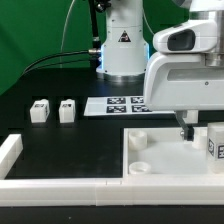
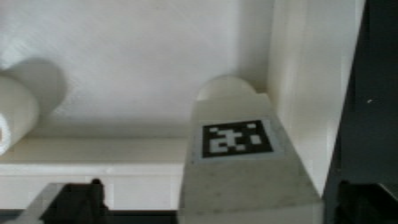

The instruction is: Assemble one leg

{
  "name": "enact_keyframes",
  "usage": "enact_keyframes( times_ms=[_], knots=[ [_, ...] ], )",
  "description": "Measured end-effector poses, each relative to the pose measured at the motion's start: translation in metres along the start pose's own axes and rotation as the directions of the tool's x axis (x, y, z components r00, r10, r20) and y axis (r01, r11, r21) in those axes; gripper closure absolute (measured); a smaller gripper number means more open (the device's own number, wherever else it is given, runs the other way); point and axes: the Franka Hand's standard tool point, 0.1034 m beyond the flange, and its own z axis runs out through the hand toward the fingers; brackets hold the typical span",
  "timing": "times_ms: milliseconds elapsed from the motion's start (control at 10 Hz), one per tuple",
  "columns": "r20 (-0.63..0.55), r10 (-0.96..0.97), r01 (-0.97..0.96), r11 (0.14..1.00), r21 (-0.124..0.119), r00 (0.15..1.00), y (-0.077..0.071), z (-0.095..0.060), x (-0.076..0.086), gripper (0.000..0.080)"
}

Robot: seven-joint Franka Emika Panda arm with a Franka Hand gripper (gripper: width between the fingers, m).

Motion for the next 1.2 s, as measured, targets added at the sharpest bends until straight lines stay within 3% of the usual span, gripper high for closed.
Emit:
enact_keyframes(
  times_ms=[100,200,300,400,700,900,1200],
  knots=[
    [0.000,0.000,0.000,1.000,0.000,1.000,0.0001,0.0000,0.0000,0.0243],
    [0.000,0.000,0.000,1.000,0.000,1.000,0.0001,0.0000,0.0000,0.0395],
    [0.000,0.000,0.000,1.000,0.000,1.000,0.0000,0.0000,0.0000,0.0395],
    [0.001,0.008,-0.008,1.000,0.000,1.000,0.0002,0.0002,-0.0003,0.0509],
    [0.001,0.029,-0.029,1.000,0.001,1.000,0.0004,0.0004,-0.0005,0.0509],
    [-0.002,0.255,-0.255,0.967,0.005,0.967,-0.0006,0.0005,-0.0005,0.0509],
    [0.010,0.653,-0.653,0.757,0.030,0.757,-0.0019,0.0009,-0.0005,0.0509]
  ],
)
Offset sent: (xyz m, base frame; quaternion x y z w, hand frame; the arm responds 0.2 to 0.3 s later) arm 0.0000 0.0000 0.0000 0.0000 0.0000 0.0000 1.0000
